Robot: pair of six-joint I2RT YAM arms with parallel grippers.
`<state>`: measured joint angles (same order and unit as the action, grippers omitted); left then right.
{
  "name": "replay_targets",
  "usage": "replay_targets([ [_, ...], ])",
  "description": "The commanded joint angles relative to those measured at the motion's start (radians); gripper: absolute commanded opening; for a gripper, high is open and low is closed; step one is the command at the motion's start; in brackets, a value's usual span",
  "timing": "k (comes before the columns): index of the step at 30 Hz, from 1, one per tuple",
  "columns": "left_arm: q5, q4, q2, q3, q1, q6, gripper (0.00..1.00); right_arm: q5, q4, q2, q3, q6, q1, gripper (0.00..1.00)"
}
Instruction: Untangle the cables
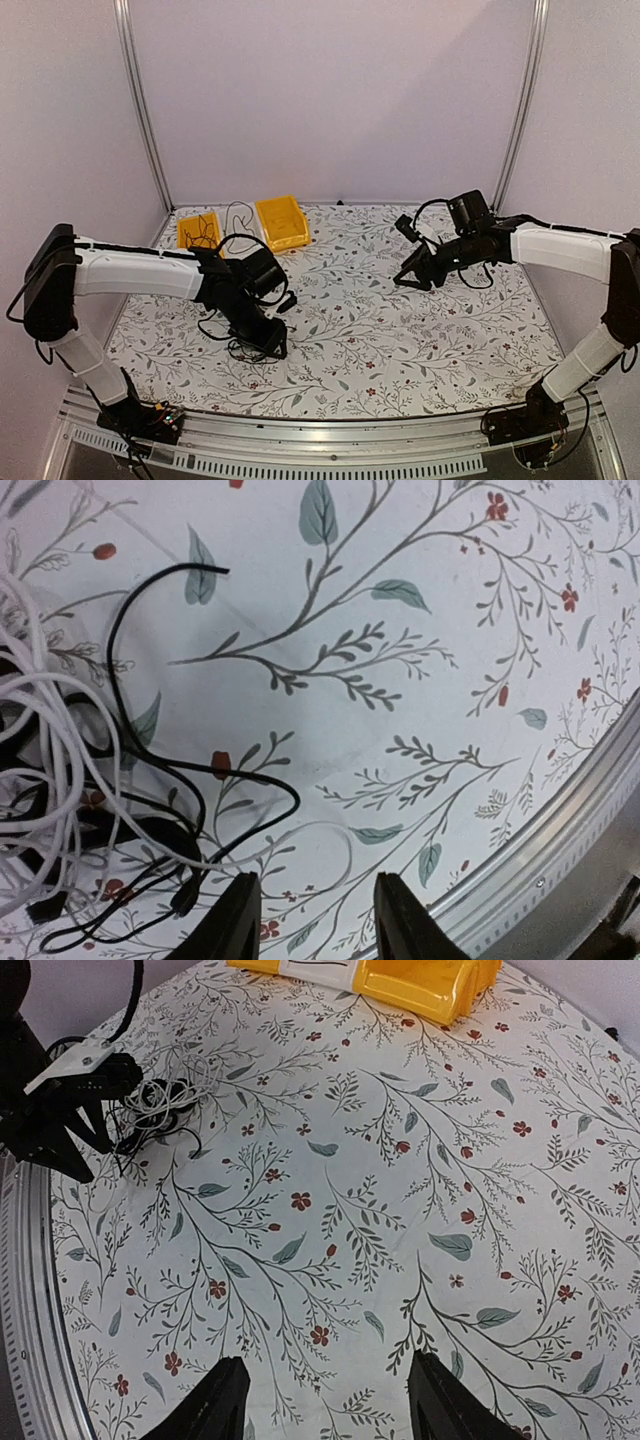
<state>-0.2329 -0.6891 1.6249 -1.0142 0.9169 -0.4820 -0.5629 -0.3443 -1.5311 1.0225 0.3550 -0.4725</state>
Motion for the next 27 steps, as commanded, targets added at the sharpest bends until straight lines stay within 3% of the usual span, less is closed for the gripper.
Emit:
replay_targets([
  [1, 0.103, 0.062, 0.044, 0.001, 0.013, -0.062, 0.42, -0.005, 0.000, 0.046, -0.030, -0.017, -0.003, 0.59],
  [9, 0.090, 0.131, 0.183, -0.054, 0.010, -0.022, 0.39, 0.005, -0.002, 0.036, -0.024, -0.018, -0.004, 0.59],
  [14, 0.167, 0.095, 0.216, -0.136, 0.008, 0.004, 0.23, 0.015, -0.005, 0.031, -0.022, -0.011, -0.003, 0.59],
  [19, 0.181, 0.021, 0.144, -0.294, 0.006, 0.089, 0.00, 0.013, -0.015, 0.028, 0.007, 0.000, -0.003, 0.58],
  [27, 0.107, 0.021, -0.086, -0.453, -0.071, 0.121, 0.00, -0.131, -0.030, -0.013, 0.214, 0.011, -0.005, 0.54],
])
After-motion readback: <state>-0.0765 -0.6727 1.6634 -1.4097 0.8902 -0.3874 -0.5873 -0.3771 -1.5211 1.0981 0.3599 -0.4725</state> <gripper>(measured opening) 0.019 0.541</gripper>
